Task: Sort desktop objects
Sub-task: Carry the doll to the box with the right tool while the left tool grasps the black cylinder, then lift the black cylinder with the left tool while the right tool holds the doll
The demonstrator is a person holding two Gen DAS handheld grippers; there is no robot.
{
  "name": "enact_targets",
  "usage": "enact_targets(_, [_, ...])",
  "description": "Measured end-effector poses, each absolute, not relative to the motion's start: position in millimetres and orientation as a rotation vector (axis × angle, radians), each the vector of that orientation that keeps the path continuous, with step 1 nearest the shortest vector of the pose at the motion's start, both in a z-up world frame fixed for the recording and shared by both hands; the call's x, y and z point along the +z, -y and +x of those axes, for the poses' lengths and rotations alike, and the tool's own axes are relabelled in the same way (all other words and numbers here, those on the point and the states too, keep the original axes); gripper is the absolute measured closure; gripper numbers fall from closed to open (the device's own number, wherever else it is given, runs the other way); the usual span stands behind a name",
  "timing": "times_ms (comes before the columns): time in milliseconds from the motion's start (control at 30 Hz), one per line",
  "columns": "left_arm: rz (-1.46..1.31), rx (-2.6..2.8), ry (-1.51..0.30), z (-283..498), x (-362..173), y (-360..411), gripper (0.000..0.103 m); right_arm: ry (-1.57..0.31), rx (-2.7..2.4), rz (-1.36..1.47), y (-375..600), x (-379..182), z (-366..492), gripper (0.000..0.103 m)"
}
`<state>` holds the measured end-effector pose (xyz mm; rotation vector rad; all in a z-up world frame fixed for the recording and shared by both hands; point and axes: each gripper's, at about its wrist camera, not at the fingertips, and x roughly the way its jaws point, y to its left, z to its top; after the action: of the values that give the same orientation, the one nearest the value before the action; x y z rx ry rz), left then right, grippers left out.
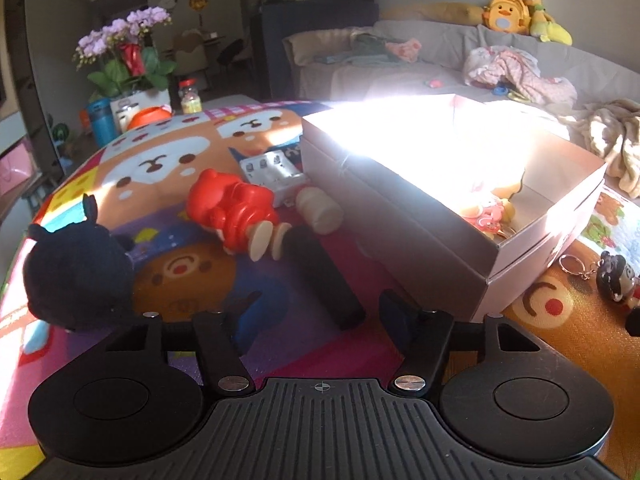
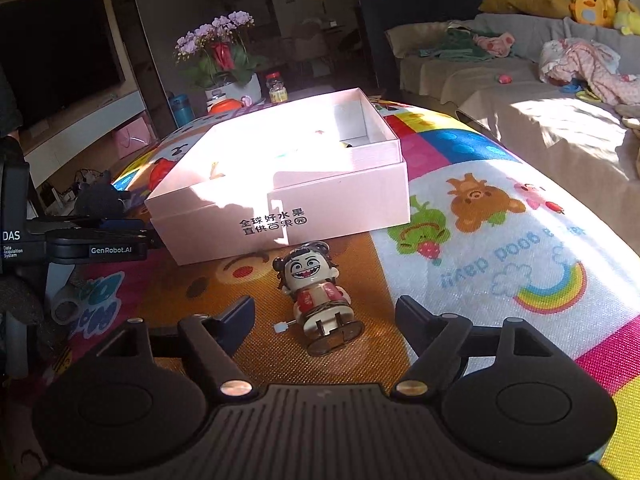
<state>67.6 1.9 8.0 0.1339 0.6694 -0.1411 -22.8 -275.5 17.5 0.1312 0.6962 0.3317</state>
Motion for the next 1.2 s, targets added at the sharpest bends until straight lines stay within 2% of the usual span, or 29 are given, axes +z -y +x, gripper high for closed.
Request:
enact_targets(33, [0.132,-0.143,-0.67,69,8,-2,0.046,-0.696,0.332,0.131,275,18,-23,0.025])
enact_targets(100, [0.134,-0.145,-0.672,69,10,-2,0.076,-0.696,0.332,0.132,275,18,-23,0.025])
enact_targets(133, [0.139,-0.14,-0.669,66,11,-2,0.082,-0.696,0.332,0.133,275,18,-23,0.025])
enact_targets(167, [0.152,-0.131,-0.661,62,12,-3,0.083,-0.696,0.333,0.134,275,18,-23,0.025])
enact_targets(733, [0.167,-0.451,-0.692,-58,22,12,0.082,-0.703,0.309,0.167,281,20,-15,0.022])
enact_targets(800, [0.17,-0.469,-0.687,-61,23,16,0.074,-0.7,0.267,0.21,290,24,-4,0.022])
enact_targets(1033, [0.229,-0.422,-0.679,-59,22,16,0.069,-0.669,0.237,0.288,298,38,41,0.022])
enact_targets(1067, [0.237,-0.395,-0.682,-56,20,12,0.066,-0.669,0.244,0.278,293,38,44,0.022])
enact_targets(1100, [0.229,-0.387,-0.68,-55,21,7,0.057,-0.673,0.249,0.268,289,37,47,0.022])
enact_targets(1200, [0.242,-0.329,-0.656,-51,26,-4,0.048,-0.69,0.279,0.268,278,33,46,0.021])
